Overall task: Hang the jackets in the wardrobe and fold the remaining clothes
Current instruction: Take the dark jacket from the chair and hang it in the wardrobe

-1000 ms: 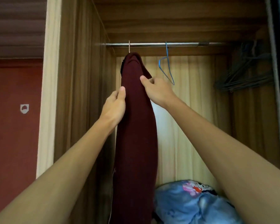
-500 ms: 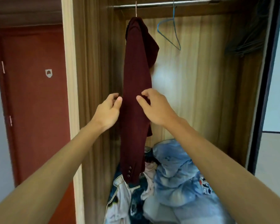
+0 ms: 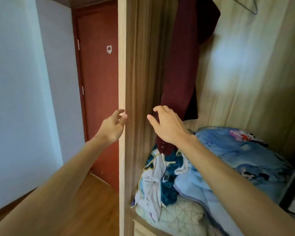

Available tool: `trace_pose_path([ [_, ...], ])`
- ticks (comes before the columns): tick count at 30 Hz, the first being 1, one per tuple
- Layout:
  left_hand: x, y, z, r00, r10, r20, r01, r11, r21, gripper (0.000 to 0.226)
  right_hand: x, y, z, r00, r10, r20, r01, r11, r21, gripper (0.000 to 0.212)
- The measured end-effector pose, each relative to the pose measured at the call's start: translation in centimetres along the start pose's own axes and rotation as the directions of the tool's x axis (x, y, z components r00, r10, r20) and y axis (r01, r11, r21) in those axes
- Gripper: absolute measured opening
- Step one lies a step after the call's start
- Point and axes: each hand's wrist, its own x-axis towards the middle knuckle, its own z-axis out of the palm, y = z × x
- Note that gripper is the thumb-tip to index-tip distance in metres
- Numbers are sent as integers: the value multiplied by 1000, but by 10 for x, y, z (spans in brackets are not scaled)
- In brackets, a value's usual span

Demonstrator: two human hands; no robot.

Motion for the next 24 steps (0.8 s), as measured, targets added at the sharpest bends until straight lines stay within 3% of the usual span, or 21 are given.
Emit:
trace_pose_path([
  [9, -79, -65, -110, 970, -164, -177, 193, 968, 158, 49, -16, -123, 63, 959, -265, 96, 242, 949, 204, 51],
  [16, -160, -127, -227, 901, -289, -322, 367, 906, 213, 49, -25, -261, 97, 863, -482, 150, 426, 854, 298, 53],
  [24, -272, -190, -381, 792, -354, -498, 513, 828, 227, 49, -49, -449, 133, 760, -634, 141, 516, 721, 462, 53],
])
